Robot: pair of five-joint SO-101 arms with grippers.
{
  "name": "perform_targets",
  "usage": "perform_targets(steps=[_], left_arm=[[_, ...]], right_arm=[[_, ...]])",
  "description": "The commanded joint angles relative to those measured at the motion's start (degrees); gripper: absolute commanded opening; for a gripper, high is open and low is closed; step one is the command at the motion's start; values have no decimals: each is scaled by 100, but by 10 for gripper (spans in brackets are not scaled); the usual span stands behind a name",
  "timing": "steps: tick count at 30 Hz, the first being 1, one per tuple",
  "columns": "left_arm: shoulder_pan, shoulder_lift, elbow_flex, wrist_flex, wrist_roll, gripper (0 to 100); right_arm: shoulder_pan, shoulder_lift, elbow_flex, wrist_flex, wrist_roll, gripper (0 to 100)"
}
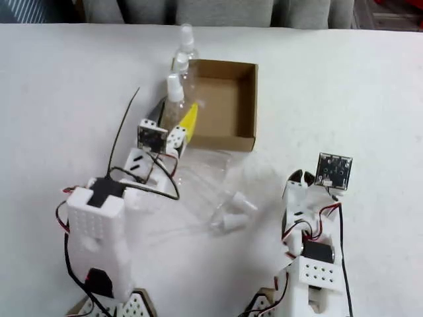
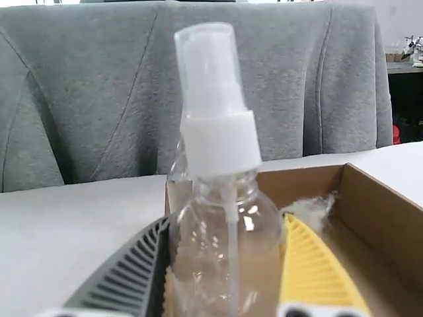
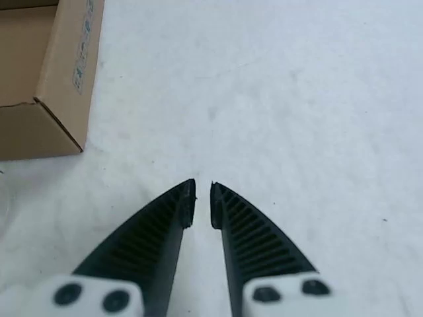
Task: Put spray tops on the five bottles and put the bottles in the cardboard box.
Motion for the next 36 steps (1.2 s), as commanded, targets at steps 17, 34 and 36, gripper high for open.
perform_targets(steps=[17,34,36], left_arm=[[-101,-22,-229,70,-35,114],[-145,-338,53,299,132,258],[-215,-382,53,299,246,260]], right_arm=[[40,-13,62,-40,70,17],[40,-13,62,-40,70,17],[40,-13,62,-40,70,17]])
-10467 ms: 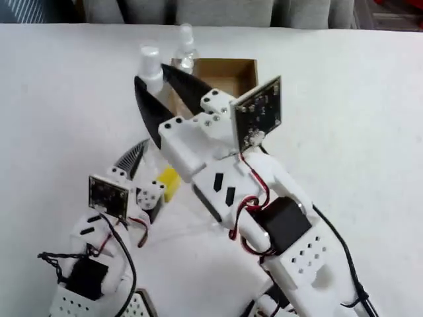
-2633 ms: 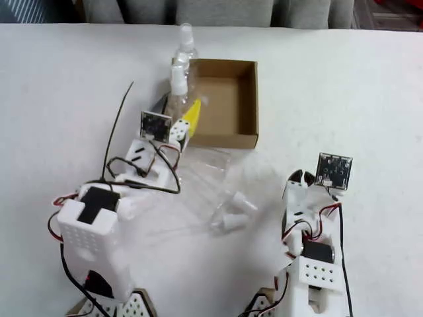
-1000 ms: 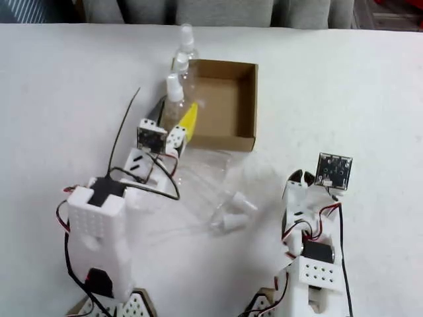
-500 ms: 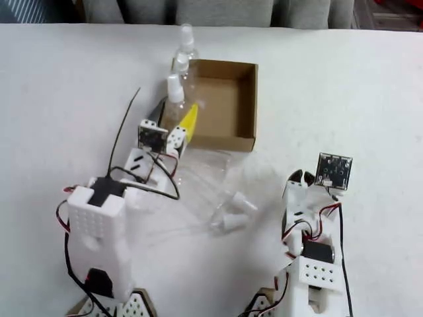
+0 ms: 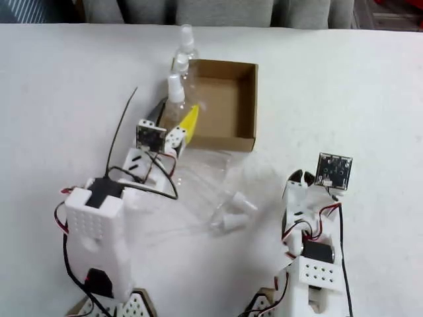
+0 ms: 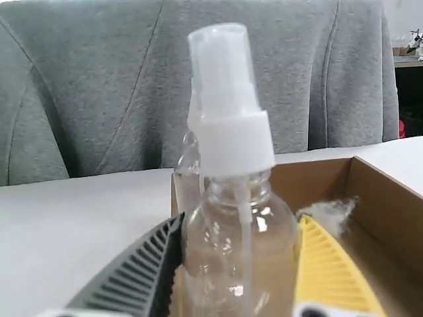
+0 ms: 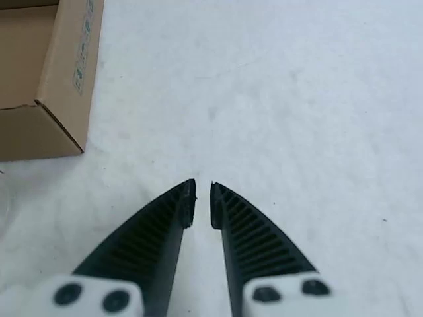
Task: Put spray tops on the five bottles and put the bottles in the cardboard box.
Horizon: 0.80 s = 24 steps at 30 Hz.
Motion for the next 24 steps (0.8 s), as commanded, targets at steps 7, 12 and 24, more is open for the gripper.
perform_targets(steps=[7,12,24], left_arm=[[-171,-374,35,114,273,260],[-145,-382,35,105,273,260],[-127,-1077,281,615,281,261]], right_arm=[[40,-13,62,-40,70,17],[31,-13,62,-40,70,17],[31,-13,62,-57,70,17]])
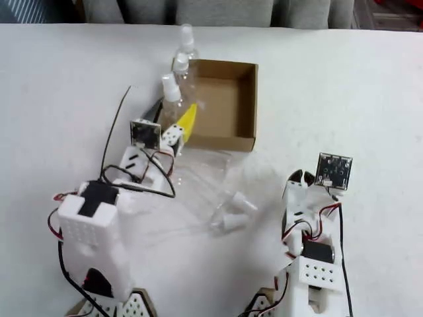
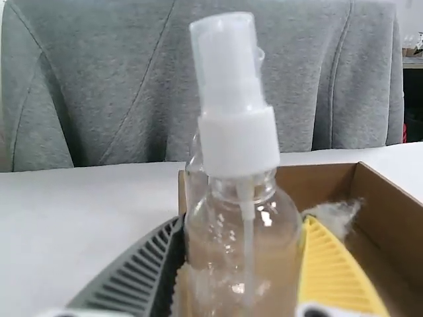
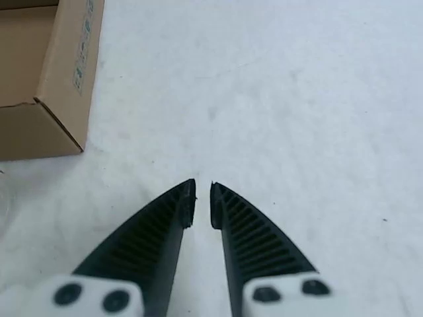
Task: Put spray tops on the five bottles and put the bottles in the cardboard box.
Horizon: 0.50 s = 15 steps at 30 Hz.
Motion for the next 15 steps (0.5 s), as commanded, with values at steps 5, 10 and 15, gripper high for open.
perform_targets(steps=[5,10,15], left_arm=[[31,-620,105,334,53,261],[31,-629,114,343,53,329],[110,-637,246,343,53,361]], right_arm=[[31,-13,62,-57,70,17],[31,-13,62,-57,70,17],[31,-13,62,-57,70,17]])
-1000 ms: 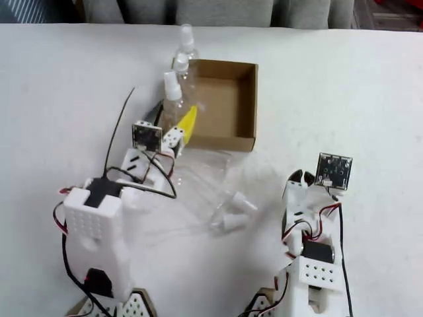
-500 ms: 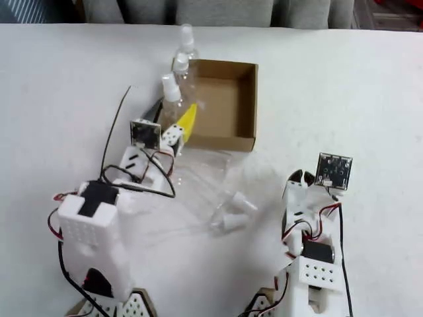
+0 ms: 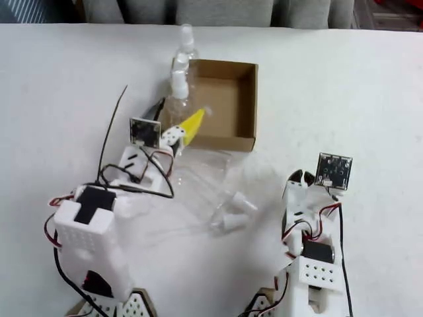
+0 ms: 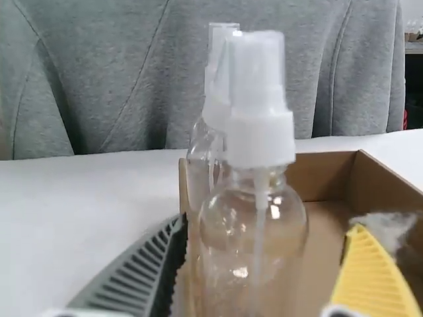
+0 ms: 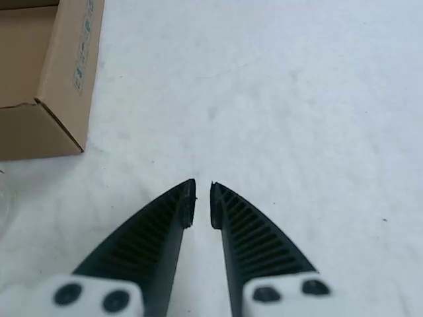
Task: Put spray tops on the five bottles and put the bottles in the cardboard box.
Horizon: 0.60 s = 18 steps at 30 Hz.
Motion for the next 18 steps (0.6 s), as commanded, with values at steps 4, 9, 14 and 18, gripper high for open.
perform_targets(steps=[4,9,14,18], left_arm=[[119,-382,70,18,53,361],[101,-391,70,18,53,361],[92,-391,79,18,53,361],[75,-400,79,18,26,361]], right_arm=[[31,-13,62,-57,70,17],[31,-13,62,-57,70,17],[31,-13,62,-57,70,17],[31,-13,62,-57,70,17]])
